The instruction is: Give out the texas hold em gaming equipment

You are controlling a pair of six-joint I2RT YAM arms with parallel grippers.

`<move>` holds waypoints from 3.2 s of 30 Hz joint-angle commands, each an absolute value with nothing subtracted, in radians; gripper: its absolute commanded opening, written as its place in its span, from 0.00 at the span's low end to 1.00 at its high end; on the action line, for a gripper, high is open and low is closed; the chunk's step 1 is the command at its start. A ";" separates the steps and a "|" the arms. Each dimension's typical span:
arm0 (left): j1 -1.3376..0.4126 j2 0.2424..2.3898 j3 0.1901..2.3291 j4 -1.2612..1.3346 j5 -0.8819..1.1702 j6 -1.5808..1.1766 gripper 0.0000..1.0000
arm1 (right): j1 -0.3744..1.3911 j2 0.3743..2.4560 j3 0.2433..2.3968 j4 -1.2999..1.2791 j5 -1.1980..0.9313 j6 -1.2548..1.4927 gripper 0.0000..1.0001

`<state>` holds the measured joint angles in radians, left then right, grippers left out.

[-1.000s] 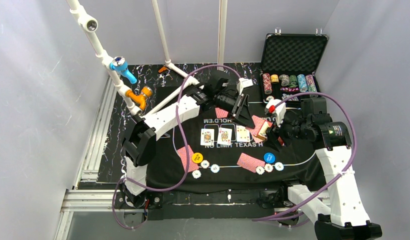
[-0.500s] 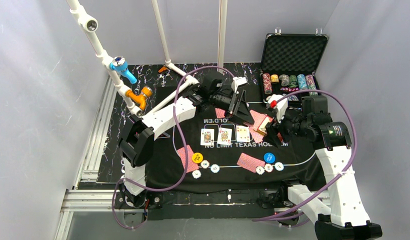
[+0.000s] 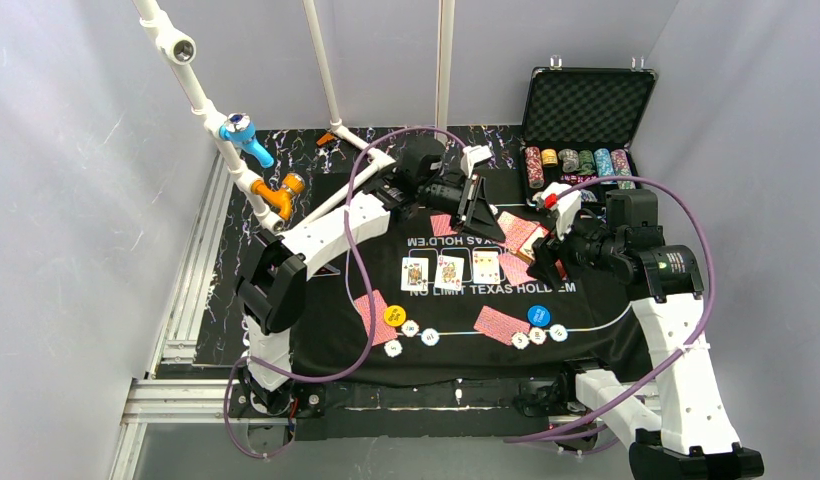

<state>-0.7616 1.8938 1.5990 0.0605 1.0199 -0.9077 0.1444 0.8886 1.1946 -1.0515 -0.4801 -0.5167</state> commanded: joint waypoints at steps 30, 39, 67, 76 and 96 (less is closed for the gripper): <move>-0.754 1.992 1.910 -0.593 0.884 -0.211 0.00 | 0.143 0.859 1.311 -1.150 -0.540 -0.575 0.01; -0.875 2.325 2.215 -0.704 0.807 -0.121 0.00 | 0.143 0.854 1.374 -1.227 -0.521 -0.649 0.01; -0.965 2.664 2.601 -0.585 0.561 0.070 0.00 | 0.143 0.816 1.369 -1.283 -0.516 -0.625 0.01; -0.983 2.680 2.605 -0.525 0.473 0.168 0.00 | 0.143 0.816 1.365 -1.281 -0.510 -0.624 0.01; -0.999 2.719 2.623 -0.434 0.407 0.221 0.26 | 0.143 0.806 1.366 -1.287 -0.491 -0.615 0.01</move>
